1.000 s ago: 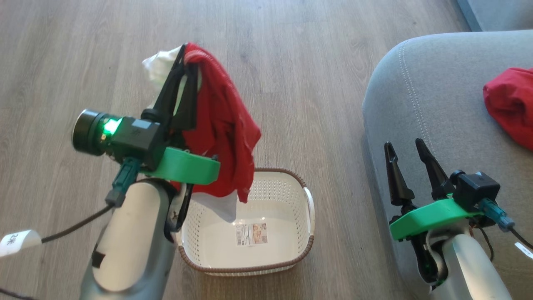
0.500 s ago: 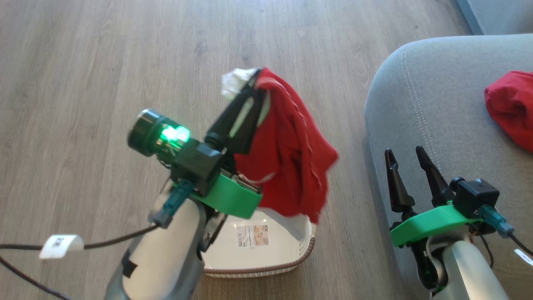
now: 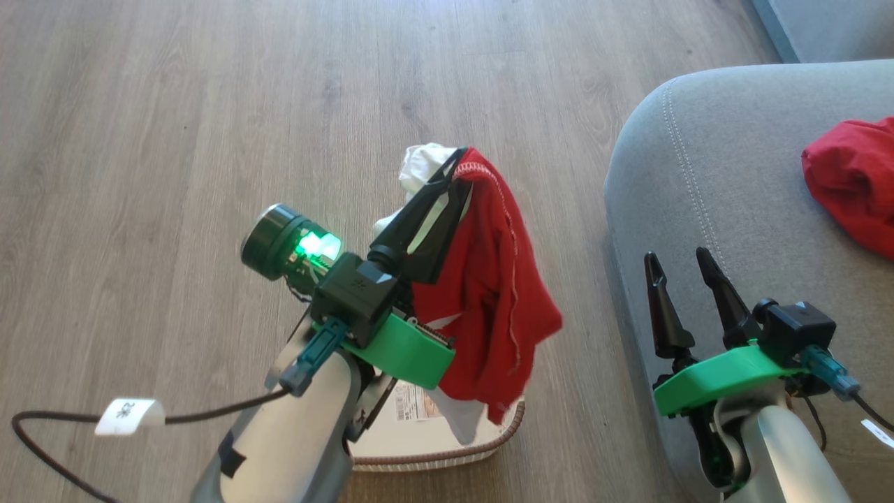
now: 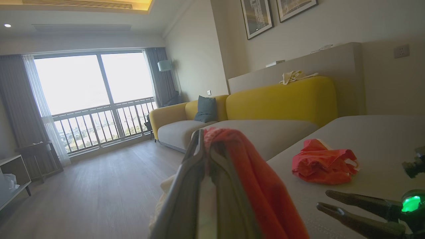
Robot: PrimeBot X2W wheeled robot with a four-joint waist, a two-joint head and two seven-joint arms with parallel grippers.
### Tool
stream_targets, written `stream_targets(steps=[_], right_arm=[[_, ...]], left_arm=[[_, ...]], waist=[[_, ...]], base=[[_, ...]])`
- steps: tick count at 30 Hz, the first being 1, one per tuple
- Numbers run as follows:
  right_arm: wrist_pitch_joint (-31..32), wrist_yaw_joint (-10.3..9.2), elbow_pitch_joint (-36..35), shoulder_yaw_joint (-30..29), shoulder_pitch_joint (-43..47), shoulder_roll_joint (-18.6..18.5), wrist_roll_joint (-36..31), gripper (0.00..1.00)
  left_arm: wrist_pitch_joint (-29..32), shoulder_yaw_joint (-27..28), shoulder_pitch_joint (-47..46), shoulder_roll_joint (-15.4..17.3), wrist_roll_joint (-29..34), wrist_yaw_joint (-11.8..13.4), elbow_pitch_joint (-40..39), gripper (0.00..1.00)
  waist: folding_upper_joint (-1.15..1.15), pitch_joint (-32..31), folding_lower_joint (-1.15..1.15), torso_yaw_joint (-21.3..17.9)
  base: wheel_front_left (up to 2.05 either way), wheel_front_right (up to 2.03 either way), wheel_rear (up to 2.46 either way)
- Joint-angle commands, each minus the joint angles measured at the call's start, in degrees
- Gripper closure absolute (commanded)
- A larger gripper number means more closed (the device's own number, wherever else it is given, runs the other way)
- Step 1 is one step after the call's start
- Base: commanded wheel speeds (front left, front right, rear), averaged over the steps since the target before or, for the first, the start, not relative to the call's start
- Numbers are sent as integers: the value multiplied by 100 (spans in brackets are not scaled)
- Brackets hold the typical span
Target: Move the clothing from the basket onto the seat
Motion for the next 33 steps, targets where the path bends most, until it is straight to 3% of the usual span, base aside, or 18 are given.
stream_targets(steps=[1,11,17,20,26,33], right_arm=[[-53,0,-163,122,-94,56,-46,0],[-53,0,-317,189,-112,-30,-87,0],[-53,0,-902,1052,-39,-713,272,0],[-53,0,-1210,1587,-90,-1285,451,0],[-53,0,-1473,2515,-315,-2025,592,0],[-53,0,-1405,3127,-740,-2532,672,0]], left_arm=[[-29,165,-181,52,-49,2,-171,100],[-29,171,-134,52,-51,-25,-125,100],[-29,174,-133,52,-37,-21,-107,100],[-29,156,-150,52,-12,-33,-100,100],[-29,71,-212,52,29,-44,-81,100],[-29,-69,-278,52,82,-103,-66,100]], waist=[[0,-7,0,1],[0,-32,0,-22],[0,-30,0,-50],[0,-8,0,-54],[0,68,0,-30],[0,112,0,8]], base=[[0,0,0],[0,0,0],[0,0,0],[0,0,0],[0,0,0],[0,0,0]])
